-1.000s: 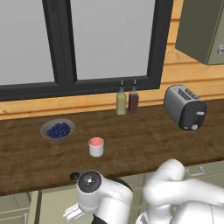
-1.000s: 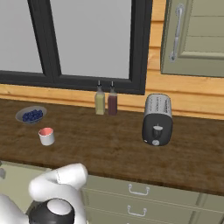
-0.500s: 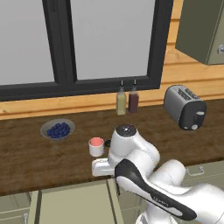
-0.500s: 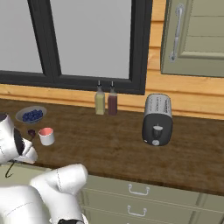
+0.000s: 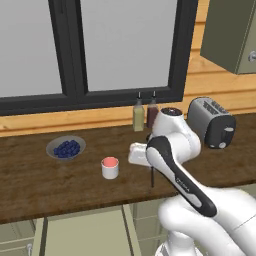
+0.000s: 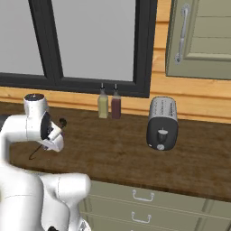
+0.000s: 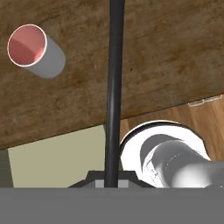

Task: Pick the ladle from the drawer and place it on the counter.

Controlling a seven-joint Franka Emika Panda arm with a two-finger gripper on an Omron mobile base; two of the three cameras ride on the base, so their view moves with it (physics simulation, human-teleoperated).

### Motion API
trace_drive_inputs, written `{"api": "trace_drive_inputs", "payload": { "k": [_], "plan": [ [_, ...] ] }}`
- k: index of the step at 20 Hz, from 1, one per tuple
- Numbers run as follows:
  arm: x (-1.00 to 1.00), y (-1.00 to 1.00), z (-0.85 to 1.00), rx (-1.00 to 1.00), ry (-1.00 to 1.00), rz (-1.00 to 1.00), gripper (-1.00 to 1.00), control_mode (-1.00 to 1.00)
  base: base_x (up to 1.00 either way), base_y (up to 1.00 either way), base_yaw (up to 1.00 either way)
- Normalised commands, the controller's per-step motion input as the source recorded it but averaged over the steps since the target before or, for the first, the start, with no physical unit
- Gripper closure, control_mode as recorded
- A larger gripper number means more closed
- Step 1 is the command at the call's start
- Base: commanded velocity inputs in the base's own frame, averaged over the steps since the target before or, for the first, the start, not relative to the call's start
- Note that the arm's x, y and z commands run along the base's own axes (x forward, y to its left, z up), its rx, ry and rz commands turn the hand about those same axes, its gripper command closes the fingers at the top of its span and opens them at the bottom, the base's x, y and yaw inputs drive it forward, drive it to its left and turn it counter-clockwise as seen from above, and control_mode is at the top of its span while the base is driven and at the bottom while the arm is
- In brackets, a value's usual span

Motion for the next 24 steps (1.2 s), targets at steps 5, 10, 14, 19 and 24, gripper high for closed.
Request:
{"api": "trace_drive_inputs", "payload": {
  "k": [5, 10, 14, 19, 24],
  "plan": [
    [0.69, -0.87, 0.0, 0.08, 0.04, 0.0, 1.0, -1.0, 0.0, 0.0, 0.0],
    [0.52, -0.46, -0.32, 0.01, 0.0, 0.0, 1.0, -1.0, 0.0, 0.0, 0.0],
    [0.41, 0.0, -0.59, 0.0, -0.03, 0.0, 1.0, -1.0, 0.0, 0.0, 0.0],
    [0.41, -0.01, -0.64, 0.0, 0.01, 0.0, 1.0, -1.0, 0.0, 0.0, 0.0],
    [0.53, -0.05, -0.53, 0.0, 0.1, 0.0, 1.0, -1.0, 0.0, 0.0, 0.0]
  ]
}}
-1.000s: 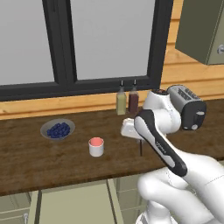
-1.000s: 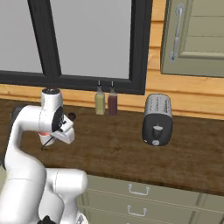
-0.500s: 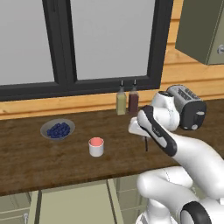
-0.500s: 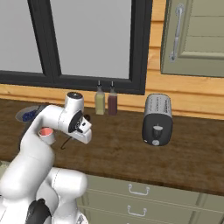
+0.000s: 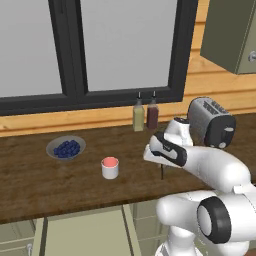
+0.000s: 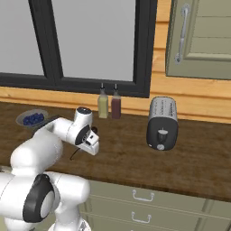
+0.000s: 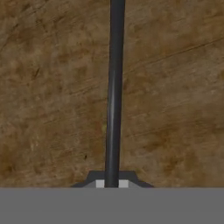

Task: Pick the ladle from the drawer and place it on the counter.

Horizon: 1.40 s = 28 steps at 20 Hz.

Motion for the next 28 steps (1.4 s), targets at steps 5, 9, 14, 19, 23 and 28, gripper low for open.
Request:
{"api": "trace_drive_inputs", "payload": {
  "k": [5, 9, 14, 19, 23, 28],
  "plan": [
    [0.42, -0.01, -0.49, 0.0, 0.0, 0.0, 1.0, -1.0, 0.0, 0.0, 0.0],
    [0.42, 0.0, -0.46, 0.0, 0.04, 0.0, 1.0, -1.0, 0.0, 0.0, 0.0],
    [0.38, 0.0, -0.41, 0.0, 0.02, 0.0, 1.0, -1.0, 0.0, 0.0, 0.0],
    [0.21, 0.0, -0.24, 0.0, 0.0, 0.0, -1.0, -1.0, 0.0, 0.0, 0.0],
    [-0.03, -0.01, 0.0, 0.0, 0.0, 0.0, -1.0, -1.0, 0.0, 0.0, 0.0],
    [-0.5, -0.11, 0.33, 0.03, -0.14, 0.0, -1.0, -1.0, 0.0, 0.0, 0.0]
  ]
}}
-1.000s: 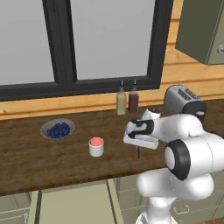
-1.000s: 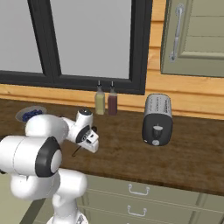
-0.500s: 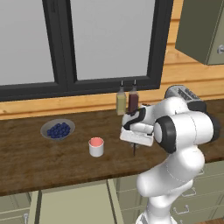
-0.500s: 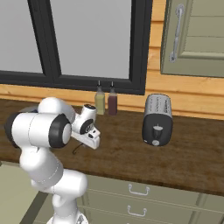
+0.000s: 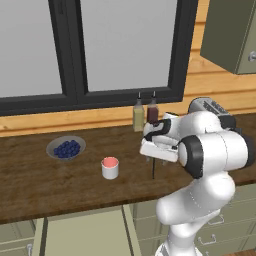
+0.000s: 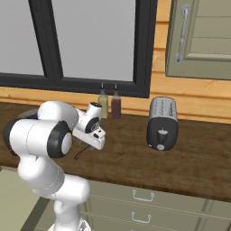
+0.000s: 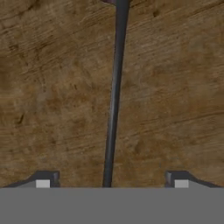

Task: Pick the ladle from the drawer and place it on the counter.

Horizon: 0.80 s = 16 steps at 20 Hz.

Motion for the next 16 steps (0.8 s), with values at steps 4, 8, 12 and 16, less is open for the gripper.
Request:
{"api": "trace_drive_inputs", "payload": {
  "k": [4, 8, 12, 16],
  "plan": [
    [-0.87, 0.0, 0.87, 0.04, -0.23, 0.0, -1.0, -1.0, 0.0, 0.0, 0.0],
    [-0.83, -0.01, 1.0, 0.01, -0.18, 0.0, -1.0, -1.0, 0.0, 0.0, 0.0],
    [-0.63, -0.37, 1.0, 0.0, -0.03, -0.02, -1.0, -1.0, 0.0, 0.0, 0.0],
    [-0.25, -0.93, 1.0, 0.0, -0.16, -0.03, -1.0, -1.0, 0.0, 0.0, 0.0]
  ]
}}
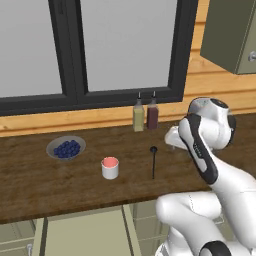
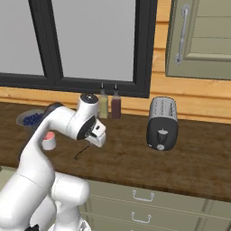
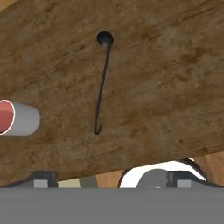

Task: Pick the ladle from the drawer and place it on the counter.

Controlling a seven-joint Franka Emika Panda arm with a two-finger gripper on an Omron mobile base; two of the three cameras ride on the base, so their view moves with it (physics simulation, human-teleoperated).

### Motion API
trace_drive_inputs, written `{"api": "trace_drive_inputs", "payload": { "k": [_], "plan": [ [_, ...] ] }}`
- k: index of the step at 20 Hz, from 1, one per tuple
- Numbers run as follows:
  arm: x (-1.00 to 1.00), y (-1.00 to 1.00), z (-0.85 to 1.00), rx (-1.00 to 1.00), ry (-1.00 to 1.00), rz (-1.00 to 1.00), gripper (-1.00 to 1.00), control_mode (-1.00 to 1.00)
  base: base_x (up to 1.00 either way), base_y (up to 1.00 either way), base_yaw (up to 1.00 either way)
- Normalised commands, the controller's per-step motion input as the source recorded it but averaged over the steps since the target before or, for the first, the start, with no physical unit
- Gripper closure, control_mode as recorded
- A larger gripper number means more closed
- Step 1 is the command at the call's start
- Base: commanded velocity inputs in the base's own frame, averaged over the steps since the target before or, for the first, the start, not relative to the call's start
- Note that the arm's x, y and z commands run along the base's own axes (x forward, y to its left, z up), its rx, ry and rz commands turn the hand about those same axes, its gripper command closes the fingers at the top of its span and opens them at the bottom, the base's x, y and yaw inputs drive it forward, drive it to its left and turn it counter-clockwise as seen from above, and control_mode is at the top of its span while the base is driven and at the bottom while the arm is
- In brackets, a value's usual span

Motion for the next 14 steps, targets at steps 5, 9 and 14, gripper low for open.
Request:
{"api": "trace_drive_inputs", "payload": {
  "k": [5, 9, 14],
  "plan": [
    [-0.13, -1.0, 1.0, 0.0, -0.13, -0.03, -1.0, -1.0, 0.0, 0.0, 0.0],
    [-0.29, -0.83, 1.0, 0.0, -0.12, -0.01, -1.0, -1.0, 0.0, 0.0, 0.0],
    [-0.91, -0.01, 1.0, 0.14, 0.0, 0.0, -1.0, -1.0, 0.0, 0.0, 0.0]
  ]
}}
